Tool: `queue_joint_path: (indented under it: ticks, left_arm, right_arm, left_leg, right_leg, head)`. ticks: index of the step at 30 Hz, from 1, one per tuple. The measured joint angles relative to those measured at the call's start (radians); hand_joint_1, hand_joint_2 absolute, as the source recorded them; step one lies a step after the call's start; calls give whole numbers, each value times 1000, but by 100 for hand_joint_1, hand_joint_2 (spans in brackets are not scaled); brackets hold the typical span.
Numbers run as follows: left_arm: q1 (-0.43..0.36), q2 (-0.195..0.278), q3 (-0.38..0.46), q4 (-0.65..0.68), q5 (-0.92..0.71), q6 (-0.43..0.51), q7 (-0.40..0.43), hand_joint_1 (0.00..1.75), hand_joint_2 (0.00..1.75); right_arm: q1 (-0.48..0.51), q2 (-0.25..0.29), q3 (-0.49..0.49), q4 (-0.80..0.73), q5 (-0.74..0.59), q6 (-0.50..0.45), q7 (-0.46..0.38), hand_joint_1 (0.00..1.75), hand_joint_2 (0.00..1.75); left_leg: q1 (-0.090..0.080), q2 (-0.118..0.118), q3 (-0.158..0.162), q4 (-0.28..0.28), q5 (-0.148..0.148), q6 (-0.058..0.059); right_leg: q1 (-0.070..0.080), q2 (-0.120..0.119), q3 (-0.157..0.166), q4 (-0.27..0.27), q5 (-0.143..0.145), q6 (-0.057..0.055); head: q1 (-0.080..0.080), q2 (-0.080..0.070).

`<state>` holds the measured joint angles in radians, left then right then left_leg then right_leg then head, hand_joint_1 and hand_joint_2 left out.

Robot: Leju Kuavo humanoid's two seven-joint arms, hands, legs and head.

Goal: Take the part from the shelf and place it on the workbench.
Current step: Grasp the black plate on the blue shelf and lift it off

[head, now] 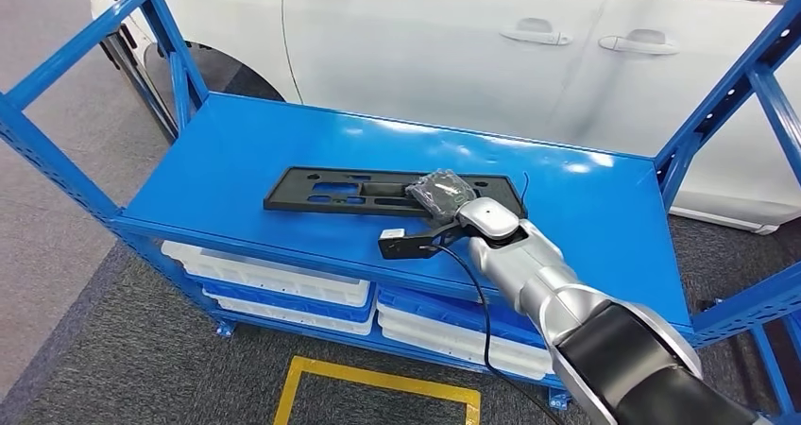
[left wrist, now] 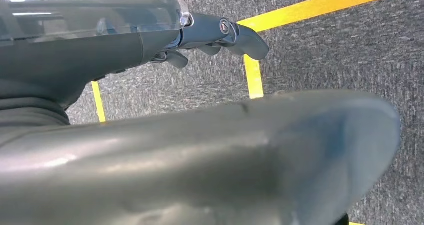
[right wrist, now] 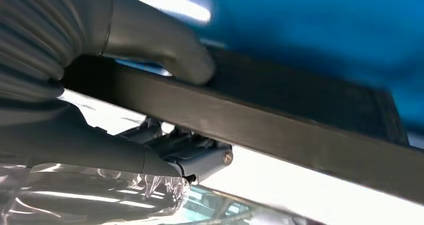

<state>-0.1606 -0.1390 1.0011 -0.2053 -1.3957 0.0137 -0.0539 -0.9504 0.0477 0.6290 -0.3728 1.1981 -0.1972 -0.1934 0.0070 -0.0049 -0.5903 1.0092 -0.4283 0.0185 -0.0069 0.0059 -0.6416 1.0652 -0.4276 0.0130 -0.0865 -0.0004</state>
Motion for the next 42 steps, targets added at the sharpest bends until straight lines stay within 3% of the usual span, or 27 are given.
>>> queue_joint_path:
  ticks: [2, 4, 6, 9, 10, 11, 12, 14, 16, 19, 21, 22, 25, 27, 33, 35, 36, 38, 39, 41, 42]
  left_arm:
    - [-1, 0, 0, 0, 0, 1, -2, 0, 0]
    - [-1, 0, 0, 0, 0, 1, -6, 0, 0]
    - [-1, 1, 0, 0, 2, 2, -10, 0, 0]
    - [0, 1, 0, 0, 8, 2, -15, 0, 0]
    - [1, 1, 0, 0, 12, 3, -18, 0, 0]
    - [2, 1, 0, 0, 17, 3, -22, 0, 44]
    - [3, 1, 1, 0, 23, 3, -27, 0, 87]
    - [3, 1, 4, 0, 38, 4, -40, 0, 175]
    - [3, 1, 12, 0, 65, 5, -61, 0, 175]
    - [5, 0, 44, 0, 130, 2, -120, 0, 175]
    - [6, -2, 71, 0, 182, 0, -180, 0, 175]
    - [5, -3, 86, 0, 207, -7, -210, 0, 175]
    - [6, -5, 136, 0, 269, -40, -269, 0, 175]
    - [12, -5, 165, 0, 291, -49, -283, 0, 175]
    - [16, -5, 179, 0, 299, -50, -288, 0, 175]
    - [19, -5, 188, 0, 304, -50, -290, 0, 175]
    - [21, -5, 197, 0, 305, -49, -291, 0, 175]
    - [25, -4, 218, 0, 301, -43, -282, 0, 175]
    - [26, -4, 224, 0, 295, -38, -276, 0, 175]
    - [27, -4, 225, 0, 278, -28, -272, 0, 175]
    - [27, -4, 223, 0, 268, -25, -274, 0, 175]
  right_arm:
    - [-4, -1, -10, -19, -49, 10, -49, 175, 175]
    - [-5, -3, -32, -54, -121, 43, -113, 175, 175]
    - [-8, -5, -64, -111, -205, 100, -168, 175, 175]
    - [-10, -10, -115, -224, -358, 214, -222, 175, 175]
    - [-5, -13, -133, -267, -421, 258, -235, 175, 175]
    - [1, -17, -150, -317, -493, 306, -244, 174, 175]
    - [8, -21, -169, -371, -575, 360, -247, 173, 175]
    - [25, -30, -211, -490, -775, 477, -245, 166, 175]
    - [48, -40, -256, -604, -985, 581, -237, 154, 175]
    - [108, -66, -299, -751, -1228, 689, -219, 144, 175]
    - [164, -91, -306, -830, -1344, 734, -218, 145, 175]
    - [199, -106, -307, -866, -1389, 752, -222, 146, 175]
    - [332, -144, -301, -949, -1475, 796, -260, 147, 175]
    - [427, -162, -283, -988, -1489, 807, -292, 147, 175]
    - [478, -171, -269, -1008, -1485, 807, -306, 147, 175]
    - [513, -178, -257, -1023, -1481, 809, -315, 147, 175]
    - [557, -186, -244, -1045, -1476, 806, -326, 147, 175]
    - [668, -213, -215, -1116, -1457, 777, -345, 147, 175]
    - [714, -224, -205, -1149, -1448, 760, -351, 147, 175]
    - [750, -235, -201, -1179, -1441, 736, -347, 147, 175]
    - [763, -238, -200, -1186, -1440, 729, -343, 147, 175]
  left_leg:
    - [-2, 0, -3, 2, -2, -9]
    - [-2, 1, -4, 2, -5, -20]
    - [0, 1, -18, 34, -29, -29]
    - [3, 1, -98, 208, -114, -40]
    - [4, 1, -124, 260, -129, -42]
    - [4, 1, -136, 282, -127, -44]
    - [4, 1, -132, 268, -107, -44]
    - [4, 1, -78, 144, -37, -39]
    - [1, 0, -27, 35, 0, -30]
    - [0, -3, -13, 10, -1, -13]
    - [3, -3, -8, 2, 3, -1]
    - [5, -2, -6, -1, 4, 4]
    - [4, -2, -5, -2, 3, 12]
    - [3, -3, -4, -2, 1, 13]
    - [3, -3, -3, -1, 0, 13]
    - [3, -3, -3, 0, -1, 11]
    - [1, -3, -4, 2, -4, 6]
    - [-1, -2, -21, 51, -44, -13]
    - [-2, -1, -43, 106, -79, -23]
    - [-1, -1, -99, 244, -151, -32]
    - [-1, -1, -115, 285, -165, -33]
  right_leg:
    - [5, 1, 20, -48, 9, -10]
    - [5, 1, 19, -50, 11, -21]
    - [2, 2, 22, -57, 15, -32]
    - [3, 2, 24, -60, 16, -43]
    - [4, 2, 24, -59, 15, -43]
    - [4, 2, 24, -58, 14, -44]
    - [4, 2, 25, -57, 13, -43]
    - [4, 3, 27, -53, 8, -39]
    - [7, 3, 26, -48, 3, -31]
    - [10, 1, 26, -49, 1, -17]
    - [8, 0, 20, -27, -18, -6]
    - [7, 0, 3, 10, -41, 0]
    - [1, 0, -85, 196, -125, 11]
    - [0, 0, -108, 240, -127, 12]
    - [-1, 0, -100, 218, -107, 11]
    - [-1, -1, -66, 150, -73, 8]
    - [2, -1, -34, 84, -49, 3]
    - [3, -3, 23, -29, -10, -22]
    - [4, -4, 35, -54, -4, -33]
    - [3, -5, 36, -55, -2, -43]
    - [4, -5, 36, -54, -1, -43]
  head:
    - [0, 0]
    - [0, 0]
    - [0, 0]
    - [0, 0]
    - [0, 0]
    - [0, 0]
    - [0, 0]
    - [0, 0]
    - [0, 0]
    - [0, 0]
    - [0, 0]
    - [0, 0]
    - [0, 0]
    - [0, 0]
    - [0, 0]
    - [0, 0]
    - [0, 0]
    - [0, 0]
    - [0, 0]
    - [0, 0]
    - [0, 0]
